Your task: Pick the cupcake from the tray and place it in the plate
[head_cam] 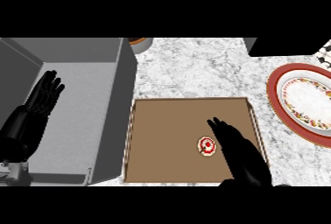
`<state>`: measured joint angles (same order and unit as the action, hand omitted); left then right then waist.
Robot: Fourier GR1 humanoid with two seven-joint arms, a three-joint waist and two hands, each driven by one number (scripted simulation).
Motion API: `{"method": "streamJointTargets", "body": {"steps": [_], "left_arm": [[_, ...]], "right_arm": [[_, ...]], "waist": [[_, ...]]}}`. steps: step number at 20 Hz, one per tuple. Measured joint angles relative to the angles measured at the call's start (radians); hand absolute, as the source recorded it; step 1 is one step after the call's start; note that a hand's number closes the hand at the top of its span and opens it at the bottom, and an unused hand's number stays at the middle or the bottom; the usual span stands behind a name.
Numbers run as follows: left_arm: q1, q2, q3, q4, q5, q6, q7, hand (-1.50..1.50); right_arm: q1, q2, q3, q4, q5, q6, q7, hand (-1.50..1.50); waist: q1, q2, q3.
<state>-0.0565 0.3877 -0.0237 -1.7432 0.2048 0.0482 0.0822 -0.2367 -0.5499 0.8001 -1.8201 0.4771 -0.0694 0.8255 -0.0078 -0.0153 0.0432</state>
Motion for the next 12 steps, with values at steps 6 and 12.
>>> {"method": "streamJointTargets", "body": {"steps": [6,12], "left_arm": [[-0.004,-0.001,-0.006,0.002,-0.011,0.001,-0.006,0.0],[-0.021,-0.003,-0.001,0.019,-0.011,0.001,-0.014,0.0]], "right_arm": [[-0.023,0.039,0.008,0.084,0.038,0.004,0.013,-1.5],[-0.036,0.081,0.017,0.161,0.038,0.014,-0.011,1.5]], "waist": [[0.007,0.001,0.002],[0.008,0.004,0.004]]}}
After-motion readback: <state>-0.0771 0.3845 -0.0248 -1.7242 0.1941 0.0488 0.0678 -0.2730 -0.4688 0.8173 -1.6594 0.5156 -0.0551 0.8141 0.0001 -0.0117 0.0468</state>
